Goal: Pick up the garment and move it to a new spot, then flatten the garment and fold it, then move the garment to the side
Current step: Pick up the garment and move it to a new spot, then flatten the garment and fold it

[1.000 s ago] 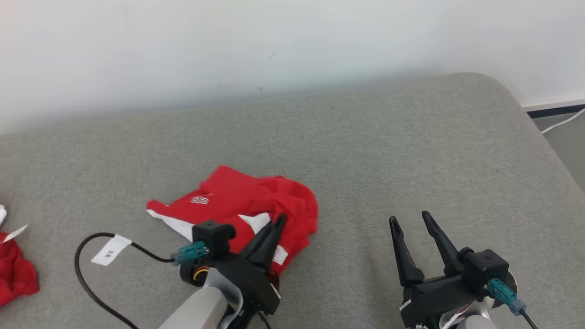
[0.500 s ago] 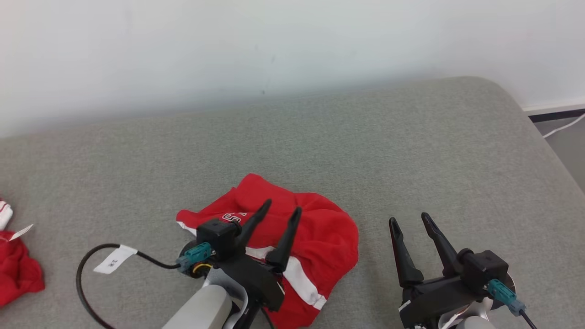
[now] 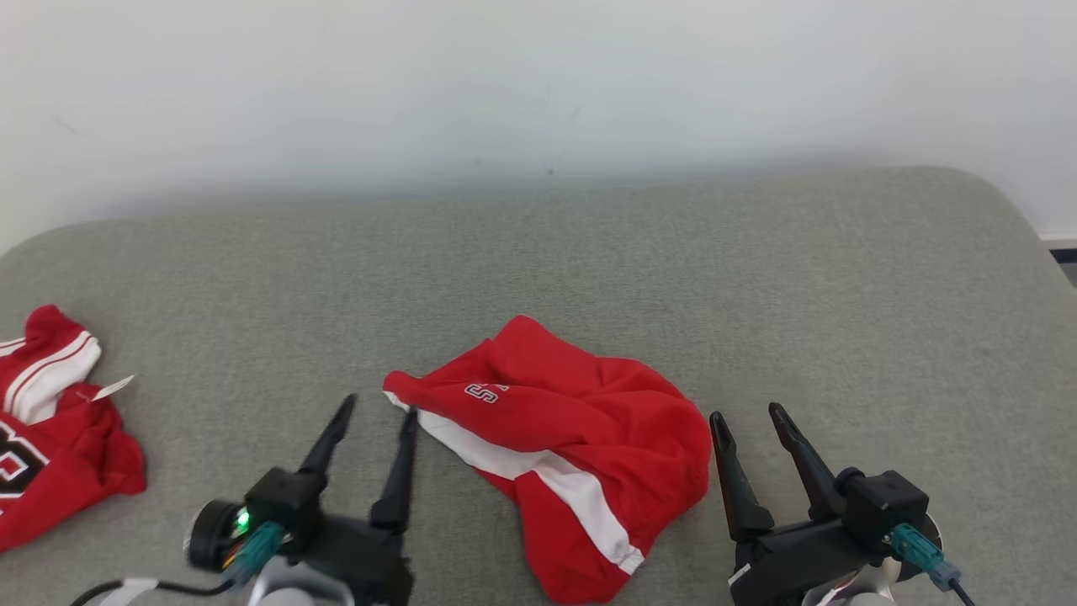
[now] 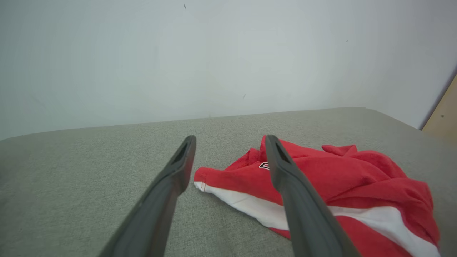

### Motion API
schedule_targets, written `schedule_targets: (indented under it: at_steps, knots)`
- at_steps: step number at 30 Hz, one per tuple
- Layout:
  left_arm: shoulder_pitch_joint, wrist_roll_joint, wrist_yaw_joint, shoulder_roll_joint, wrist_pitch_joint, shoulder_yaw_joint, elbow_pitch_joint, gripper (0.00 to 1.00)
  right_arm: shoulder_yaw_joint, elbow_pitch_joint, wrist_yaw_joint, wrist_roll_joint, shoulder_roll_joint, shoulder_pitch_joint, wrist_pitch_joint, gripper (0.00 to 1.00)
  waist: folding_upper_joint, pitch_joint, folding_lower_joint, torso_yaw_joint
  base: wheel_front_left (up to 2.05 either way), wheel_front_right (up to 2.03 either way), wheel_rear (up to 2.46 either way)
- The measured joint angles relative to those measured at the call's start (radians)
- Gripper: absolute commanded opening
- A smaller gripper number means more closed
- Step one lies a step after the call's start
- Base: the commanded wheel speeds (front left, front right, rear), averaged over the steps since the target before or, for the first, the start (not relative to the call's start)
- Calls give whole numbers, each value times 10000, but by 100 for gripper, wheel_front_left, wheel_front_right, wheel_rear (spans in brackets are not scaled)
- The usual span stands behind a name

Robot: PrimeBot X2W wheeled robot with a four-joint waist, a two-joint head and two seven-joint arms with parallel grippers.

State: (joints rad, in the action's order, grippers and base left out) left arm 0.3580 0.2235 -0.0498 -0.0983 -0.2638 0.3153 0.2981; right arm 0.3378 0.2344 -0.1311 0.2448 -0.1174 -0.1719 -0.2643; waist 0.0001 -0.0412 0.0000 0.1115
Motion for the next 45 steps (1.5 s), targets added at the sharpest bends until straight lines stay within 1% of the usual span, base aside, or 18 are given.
schedule_targets:
  at_steps: [5,6,10,14,20,23,28,32,36,44,45]
  knots:
    - [-842,-579,-146,-94,0,-1156,-529,100,69,42,0,2,13,25,0,100,0,60,0,-269,0,0,0]
    - [-842,-579,-146,-94,0,-1156,-529,100,69,42,0,2,13,25,0,100,0,60,0,-269,0,0,0]
    - [-1545,-917,-313,-56,0,-2013,-1012,100,104,56,0,15,0,158,0,100,0,111,0,-380,0,0,0]
    - [-2241,-1179,-322,52,0,-2600,-1467,100,150,69,0,17,-17,223,2,100,0,178,0,-429,0,0,0]
    - [-3119,-1344,-251,224,0,-3254,-1687,100,201,121,0,40,-12,476,0,100,-1,241,-1,-501,0,0,0]
    - [-3295,-1327,-123,353,0,-3373,-1693,100,428,215,0,364,-27,745,2,100,0,242,0,-579,0,0,0]
    - [-3310,-1367,42,430,0,-3338,-1684,100,1185,571,0,974,-242,1062,2,100,0,205,0,-753,0,0,0]
    - [-3148,-1379,144,456,0,-3269,-1651,100,1333,1018,0,1409,-278,1224,2,100,0,160,0,-926,0,0,0]
    - [-3050,-1379,313,472,0,-3112,-1649,100,1664,1459,0,1877,-251,1190,2,100,0,83,1,-1196,0,0,0]
    - [-2984,-1356,384,474,0,-3007,-1586,100,2213,2151,0,2357,-226,761,0,100,-1,44,1,-1521,0,0,0]
    - [-2991,-1342,385,474,0,-2987,-1586,100,2259,2238,0,2426,-228,746,0,91,-1,50,1,-1549,0,0,0]
